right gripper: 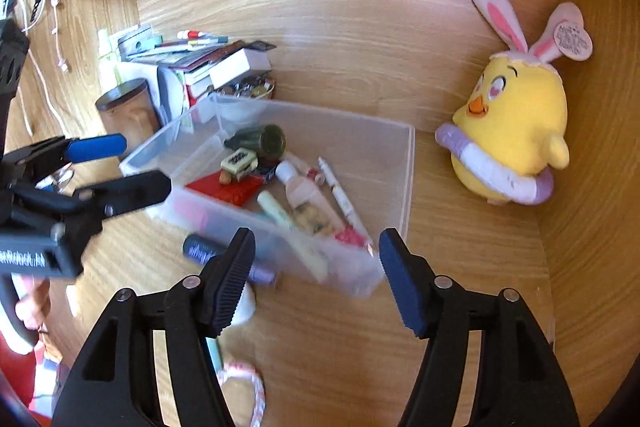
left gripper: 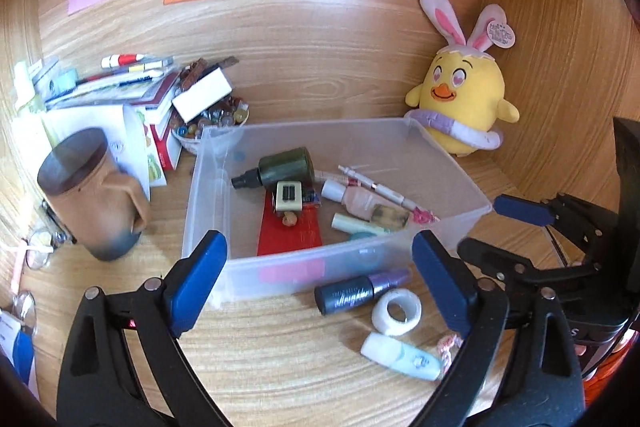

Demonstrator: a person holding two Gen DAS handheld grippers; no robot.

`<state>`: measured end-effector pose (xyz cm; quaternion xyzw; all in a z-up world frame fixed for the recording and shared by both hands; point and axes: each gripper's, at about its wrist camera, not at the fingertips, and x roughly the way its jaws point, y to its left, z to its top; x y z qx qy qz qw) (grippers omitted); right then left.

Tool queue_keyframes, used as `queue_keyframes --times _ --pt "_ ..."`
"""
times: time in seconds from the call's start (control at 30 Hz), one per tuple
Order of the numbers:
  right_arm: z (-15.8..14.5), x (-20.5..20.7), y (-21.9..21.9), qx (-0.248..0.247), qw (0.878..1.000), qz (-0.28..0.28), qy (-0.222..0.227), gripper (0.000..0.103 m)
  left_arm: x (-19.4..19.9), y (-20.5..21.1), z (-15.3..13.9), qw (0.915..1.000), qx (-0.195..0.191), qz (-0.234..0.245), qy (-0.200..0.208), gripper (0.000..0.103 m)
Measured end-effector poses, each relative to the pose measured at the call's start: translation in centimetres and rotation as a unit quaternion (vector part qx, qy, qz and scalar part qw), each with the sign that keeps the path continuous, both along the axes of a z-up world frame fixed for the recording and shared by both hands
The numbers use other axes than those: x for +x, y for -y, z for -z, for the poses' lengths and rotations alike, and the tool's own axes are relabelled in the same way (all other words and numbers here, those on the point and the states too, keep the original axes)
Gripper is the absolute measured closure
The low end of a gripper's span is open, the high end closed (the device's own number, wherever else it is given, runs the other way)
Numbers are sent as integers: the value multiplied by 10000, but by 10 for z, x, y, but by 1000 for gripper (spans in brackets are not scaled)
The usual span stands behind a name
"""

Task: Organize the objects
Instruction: 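Withdraw both open tools toward the remaining items, then grasp the light-blue tube with the left tool while the right tool grasps the braided bracelet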

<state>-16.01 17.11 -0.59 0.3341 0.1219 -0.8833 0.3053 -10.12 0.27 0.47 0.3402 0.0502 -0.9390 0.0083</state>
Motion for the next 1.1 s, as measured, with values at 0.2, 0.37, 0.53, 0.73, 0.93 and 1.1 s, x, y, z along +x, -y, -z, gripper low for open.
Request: queue_keyframes --times 0.2,0.37,0.53,0.73,0.93,1.1 --pt "23 17 -12 -64 9987 -87 498 34 9 -4 22 9995 49 12 315 8" --pt "46 32 -15 40 9964 -153 831 34 14 -13 49 9973 101 59 724 8" --pt "60 45 -16 76 9940 -329 1045 34 16 -24 68 9946 77 138 1023 8" --pt "71 60 -14 180 9934 -535 995 39 15 -39 76 9923 100 181 1224 8" --pt "72 61 -22 197 9949 -508 848 67 14 -54 81 9920 -141 147 1244 14" --pt "71 59 -32 142 9960 -427 773 79 18 -56 85 9915 -158 229 1269 35"
